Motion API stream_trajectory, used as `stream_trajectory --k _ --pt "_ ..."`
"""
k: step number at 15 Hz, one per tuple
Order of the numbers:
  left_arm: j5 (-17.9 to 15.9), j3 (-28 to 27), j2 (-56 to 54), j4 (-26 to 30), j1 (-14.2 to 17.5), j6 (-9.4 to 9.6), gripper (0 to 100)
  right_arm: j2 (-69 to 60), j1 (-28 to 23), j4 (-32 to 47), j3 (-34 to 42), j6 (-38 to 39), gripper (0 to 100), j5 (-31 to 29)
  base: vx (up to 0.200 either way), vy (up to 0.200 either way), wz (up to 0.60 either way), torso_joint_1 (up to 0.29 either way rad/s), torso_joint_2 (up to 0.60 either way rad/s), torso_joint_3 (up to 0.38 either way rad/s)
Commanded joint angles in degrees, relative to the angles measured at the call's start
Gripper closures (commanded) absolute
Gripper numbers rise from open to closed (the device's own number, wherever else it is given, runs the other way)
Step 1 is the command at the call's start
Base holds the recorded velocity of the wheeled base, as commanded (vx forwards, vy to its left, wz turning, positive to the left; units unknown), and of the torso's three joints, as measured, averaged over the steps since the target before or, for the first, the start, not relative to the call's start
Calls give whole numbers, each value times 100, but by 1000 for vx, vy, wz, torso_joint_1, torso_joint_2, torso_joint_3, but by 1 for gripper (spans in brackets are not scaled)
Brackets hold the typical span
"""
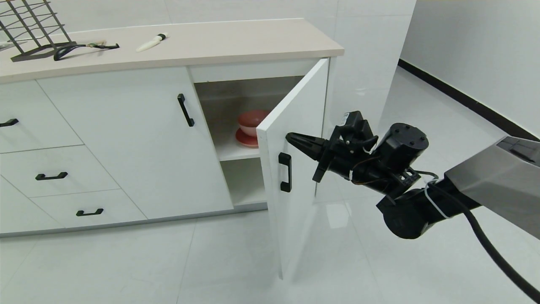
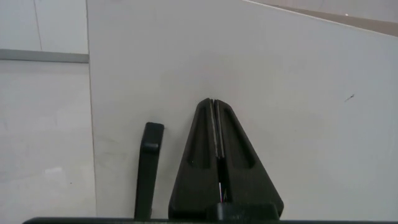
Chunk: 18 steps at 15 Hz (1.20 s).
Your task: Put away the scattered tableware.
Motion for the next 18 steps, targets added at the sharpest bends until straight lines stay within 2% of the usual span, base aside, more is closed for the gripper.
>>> stream_trajectory --k 1,8,11,14,17,18 --pt "4 2 0 -6 5 0 0 227 118 -4 -217 -2 100 3 0 0 0 0 0 0" --pt "4 2 0 -6 5 -9 0 1009 302 -4 -1632 25 100 -15 0 0 0 0 0 0" --pt "4 2 0 -6 5 -9 0 1159 329 -4 -1852 42 100 -94 0 0 0 0 0 0" --pt "4 2 0 -6 5 -9 0 1000 329 -4 -1676 121 100 -94 0 0 0 0 0 0" --pt "4 2 0 -6 5 -9 0 517 302 -4 -1070 113 100 -94 0 0 0 0 0 0" --pt "4 2 0 -6 5 -9 0 130 285 -13 -586 104 100 -94 0 0 0 0 0 0"
